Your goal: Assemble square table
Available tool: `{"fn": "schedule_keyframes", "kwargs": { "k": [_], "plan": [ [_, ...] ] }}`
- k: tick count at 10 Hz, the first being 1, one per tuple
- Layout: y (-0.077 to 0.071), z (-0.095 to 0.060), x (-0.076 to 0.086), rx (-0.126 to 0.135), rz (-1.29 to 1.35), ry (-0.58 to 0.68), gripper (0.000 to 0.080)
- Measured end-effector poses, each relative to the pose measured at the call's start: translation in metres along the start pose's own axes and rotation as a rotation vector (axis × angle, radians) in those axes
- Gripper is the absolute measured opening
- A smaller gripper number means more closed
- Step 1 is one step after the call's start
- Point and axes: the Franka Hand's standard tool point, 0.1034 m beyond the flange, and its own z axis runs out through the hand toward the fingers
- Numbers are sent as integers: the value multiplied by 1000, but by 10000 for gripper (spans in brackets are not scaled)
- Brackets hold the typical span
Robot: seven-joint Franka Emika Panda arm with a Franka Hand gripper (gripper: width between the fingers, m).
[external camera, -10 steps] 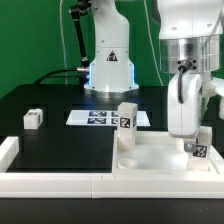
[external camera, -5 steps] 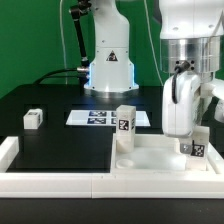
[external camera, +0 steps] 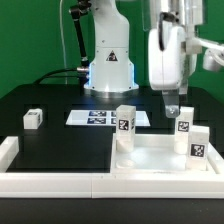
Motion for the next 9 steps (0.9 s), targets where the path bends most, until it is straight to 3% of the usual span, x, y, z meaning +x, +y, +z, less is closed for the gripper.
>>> {"fn": "schedule_keyframes", "kwargs": {
  "k": [6,8,9],
  "plan": [
    [0,1,2,-2,-13,2,649],
    [-8,-28,45,22,-189,-24,649],
    [-15,-36,51,37,-187,-23,649]
  ]
}}
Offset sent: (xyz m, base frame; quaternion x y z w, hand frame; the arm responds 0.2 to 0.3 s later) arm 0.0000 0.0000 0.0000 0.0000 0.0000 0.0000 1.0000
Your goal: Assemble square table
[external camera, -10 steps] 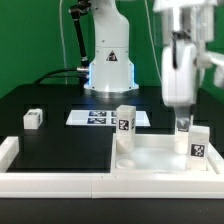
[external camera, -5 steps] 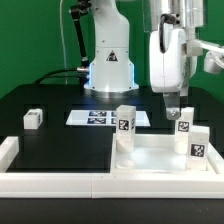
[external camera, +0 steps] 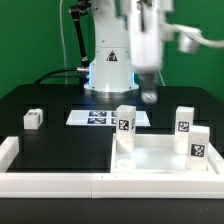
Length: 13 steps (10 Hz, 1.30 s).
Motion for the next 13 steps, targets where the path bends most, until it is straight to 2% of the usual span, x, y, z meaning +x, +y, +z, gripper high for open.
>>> {"fn": "schedule_keyframes", "kwargs": {
  "k": [4,5,6,7,8,9,10,13],
  "plan": [
    [2,5,-1,-6,-270,4,649],
    [3,5,4,-3,-403,5,649],
    [14,9,32,3,-567,19,649],
    [30,11,64,-2,-668,35,649],
    [41,9,88,-16,-757,36,649],
    [44,6,106,-18,-868,44,649],
    [42,5,115,-8,-921,66,649],
    [43,6,115,-17,-1115,66,649]
  ]
}}
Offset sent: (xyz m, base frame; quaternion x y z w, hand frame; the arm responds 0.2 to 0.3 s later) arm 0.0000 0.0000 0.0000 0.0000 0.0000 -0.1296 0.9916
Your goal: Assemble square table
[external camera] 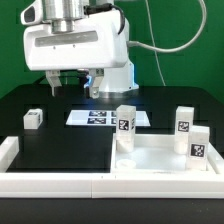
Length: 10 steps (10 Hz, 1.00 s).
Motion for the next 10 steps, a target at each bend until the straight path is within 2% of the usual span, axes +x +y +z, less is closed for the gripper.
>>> {"fn": "schedule_keyframes", "kwargs": {
  "k": [2,3,4,5,7,10],
  "plan": [
    [4,0,1,-2,-164,0,649],
    [26,0,2,-8,-294,-7,649],
    [59,-3,3,-19,-309,-14,649],
    [79,-6,6,-25,-287,-16,649],
    [75,-4,3,-28,-272,-39,649],
    [79,-1,-6,-12,-269,-216,649]
  ]
}}
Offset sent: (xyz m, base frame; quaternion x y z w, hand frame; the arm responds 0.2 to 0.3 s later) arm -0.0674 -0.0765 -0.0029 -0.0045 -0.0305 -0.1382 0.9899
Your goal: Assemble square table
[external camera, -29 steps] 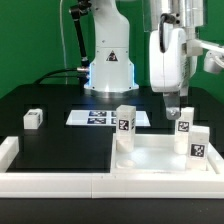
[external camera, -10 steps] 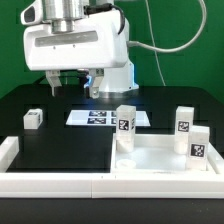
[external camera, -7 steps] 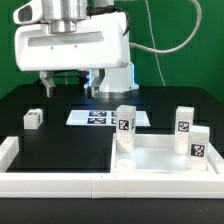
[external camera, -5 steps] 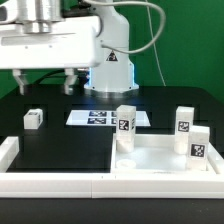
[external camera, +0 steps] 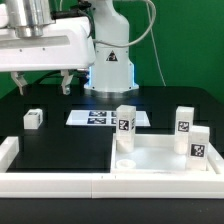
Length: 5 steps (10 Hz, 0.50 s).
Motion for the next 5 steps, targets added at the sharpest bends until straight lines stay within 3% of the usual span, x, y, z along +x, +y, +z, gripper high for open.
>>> {"fn": "schedule_keyframes", "kwargs": {
  "k": [1,2,3,5],
  "plan": [
    [16,3,-9,20,0,-106,649],
    [40,4,-16,6,-10,-217,649],
    [53,6,-20,5,2,-274,649],
    [57,7,-32,5,22,-424,649]
  ]
}}
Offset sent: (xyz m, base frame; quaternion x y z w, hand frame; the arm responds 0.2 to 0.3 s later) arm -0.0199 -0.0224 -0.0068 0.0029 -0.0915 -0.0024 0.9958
